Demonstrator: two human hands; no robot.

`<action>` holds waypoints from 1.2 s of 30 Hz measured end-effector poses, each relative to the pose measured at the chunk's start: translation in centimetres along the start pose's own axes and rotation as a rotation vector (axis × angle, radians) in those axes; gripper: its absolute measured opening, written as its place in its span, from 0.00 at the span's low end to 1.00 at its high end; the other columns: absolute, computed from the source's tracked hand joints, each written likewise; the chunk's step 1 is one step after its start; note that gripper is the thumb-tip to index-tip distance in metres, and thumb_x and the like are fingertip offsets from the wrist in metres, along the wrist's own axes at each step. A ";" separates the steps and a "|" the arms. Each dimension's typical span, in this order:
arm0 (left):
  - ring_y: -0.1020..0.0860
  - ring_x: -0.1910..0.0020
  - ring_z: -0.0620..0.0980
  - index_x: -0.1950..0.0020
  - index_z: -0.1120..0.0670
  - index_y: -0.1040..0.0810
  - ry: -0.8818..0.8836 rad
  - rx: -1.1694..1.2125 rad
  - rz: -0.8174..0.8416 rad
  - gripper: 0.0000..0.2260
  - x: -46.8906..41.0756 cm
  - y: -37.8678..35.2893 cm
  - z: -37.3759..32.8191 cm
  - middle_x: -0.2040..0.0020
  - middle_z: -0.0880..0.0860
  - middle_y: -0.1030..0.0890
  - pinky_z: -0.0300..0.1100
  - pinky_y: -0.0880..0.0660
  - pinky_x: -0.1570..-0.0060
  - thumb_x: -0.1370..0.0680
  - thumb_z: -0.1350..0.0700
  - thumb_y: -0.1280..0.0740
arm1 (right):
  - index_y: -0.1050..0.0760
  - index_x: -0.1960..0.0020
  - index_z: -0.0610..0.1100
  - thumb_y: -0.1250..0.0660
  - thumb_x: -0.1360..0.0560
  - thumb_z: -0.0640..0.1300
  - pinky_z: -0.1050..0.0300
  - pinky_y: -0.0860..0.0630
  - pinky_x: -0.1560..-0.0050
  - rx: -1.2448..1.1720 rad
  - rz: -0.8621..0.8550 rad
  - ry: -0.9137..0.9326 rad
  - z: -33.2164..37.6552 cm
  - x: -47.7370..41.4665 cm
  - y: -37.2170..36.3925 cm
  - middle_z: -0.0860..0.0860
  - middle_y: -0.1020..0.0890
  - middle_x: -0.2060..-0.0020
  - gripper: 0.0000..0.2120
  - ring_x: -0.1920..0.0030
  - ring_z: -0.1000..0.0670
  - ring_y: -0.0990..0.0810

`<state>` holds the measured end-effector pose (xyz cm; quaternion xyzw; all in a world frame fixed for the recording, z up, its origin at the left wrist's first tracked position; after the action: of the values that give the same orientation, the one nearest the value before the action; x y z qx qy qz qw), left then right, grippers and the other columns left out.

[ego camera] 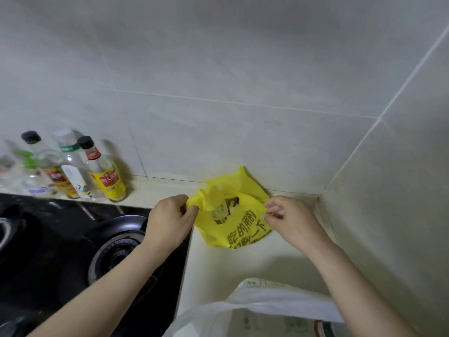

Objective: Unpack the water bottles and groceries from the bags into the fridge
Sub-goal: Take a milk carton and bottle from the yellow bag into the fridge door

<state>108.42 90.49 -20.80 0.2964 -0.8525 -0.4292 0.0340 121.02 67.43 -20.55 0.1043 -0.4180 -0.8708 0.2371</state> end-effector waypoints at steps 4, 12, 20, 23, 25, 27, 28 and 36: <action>0.29 0.70 0.59 0.70 0.59 0.32 0.040 -0.014 -0.038 0.16 0.7 1.2 1.4 0.75 0.55 0.30 0.44 0.38 0.73 0.30 0.47 0.42 | 0.20 0.46 0.47 0.29 0.28 0.44 0.58 0.23 0.48 0.061 0.026 0.024 1.3 -1.0 -1.2 0.50 0.16 0.52 0.11 0.53 0.52 0.18; 0.22 0.57 0.54 0.44 0.57 0.29 -0.126 0.016 -0.074 0.25 1.5 1.2 3.6 0.49 0.53 0.26 0.43 0.27 0.63 0.37 0.74 0.38 | 0.22 0.40 0.47 0.32 0.26 0.47 0.53 0.26 0.42 0.298 0.104 0.109 3.1 -4.7 -4.6 0.50 0.20 0.41 0.15 0.41 0.48 0.22; 0.22 0.51 0.58 0.55 0.54 0.19 -0.324 -0.210 0.186 0.20 1.0 -0.7 3.2 0.37 0.57 0.28 0.48 0.24 0.61 0.38 0.73 0.40 | 0.23 0.39 0.47 0.32 0.25 0.44 0.55 0.29 0.39 0.387 0.234 0.219 3.9 -7.6 -7.7 0.48 0.26 0.39 0.15 0.38 0.47 0.28; 0.23 0.56 0.59 0.49 0.57 0.20 -0.289 -0.211 0.205 0.20 0.7 -0.8 3.5 0.46 0.55 0.25 0.44 0.26 0.62 0.36 0.69 0.41 | 0.23 0.38 0.46 0.33 0.26 0.44 0.55 0.30 0.37 0.429 0.295 0.223 3.4 -8.3 -8.7 0.47 0.27 0.37 0.16 0.35 0.46 0.30; 0.24 0.60 0.59 0.47 0.59 0.22 -0.268 -0.183 0.216 0.19 0.6 -0.7 3.4 0.51 0.53 0.27 0.45 0.27 0.64 0.35 0.68 0.41 | 0.24 0.37 0.44 0.34 0.25 0.45 0.53 0.30 0.37 0.480 0.314 0.224 3.2 -8.6 -9.0 0.46 0.25 0.37 0.17 0.35 0.45 0.30; 0.24 0.61 0.57 0.44 0.59 0.24 -0.239 -0.165 0.215 0.18 0.6 -0.5 3.5 0.51 0.53 0.28 0.46 0.26 0.64 0.33 0.66 0.39 | 0.25 0.38 0.42 0.35 0.25 0.45 0.51 0.30 0.38 0.530 0.305 0.215 3.2 -8.7 -8.9 0.45 0.24 0.40 0.17 0.36 0.43 0.29; 0.23 0.60 0.57 0.41 0.59 0.25 -0.224 -0.168 0.215 0.19 0.6 -0.4 3.5 0.49 0.53 0.27 0.46 0.25 0.62 0.32 0.64 0.37 | 0.26 0.38 0.41 0.35 0.25 0.45 0.51 0.29 0.39 0.539 0.289 0.213 3.1 -8.7 -8.7 0.44 0.24 0.41 0.17 0.37 0.43 0.29; 0.23 0.58 0.57 0.32 0.58 0.32 -0.159 -0.232 0.267 0.27 0.8 0.2 2.2 0.49 0.52 0.29 0.51 0.24 0.60 0.31 0.58 0.32 | 0.25 0.40 0.44 0.32 0.26 0.50 0.51 0.25 0.48 0.606 0.211 0.173 2.3 -8.5 -7.8 0.46 0.21 0.46 0.17 0.44 0.42 0.23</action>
<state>106.95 91.70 -22.20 0.1399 -0.8292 -0.5381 0.0572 124.97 77.44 -25.25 0.1999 -0.6448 -0.6652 0.3189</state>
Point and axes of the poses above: each hand's wrist, its own x-axis away from the middle knuckle, its own y-axis out of the back of the hand, z = x × y, the point moved 5 cm from there along -x, towards the middle knuckle
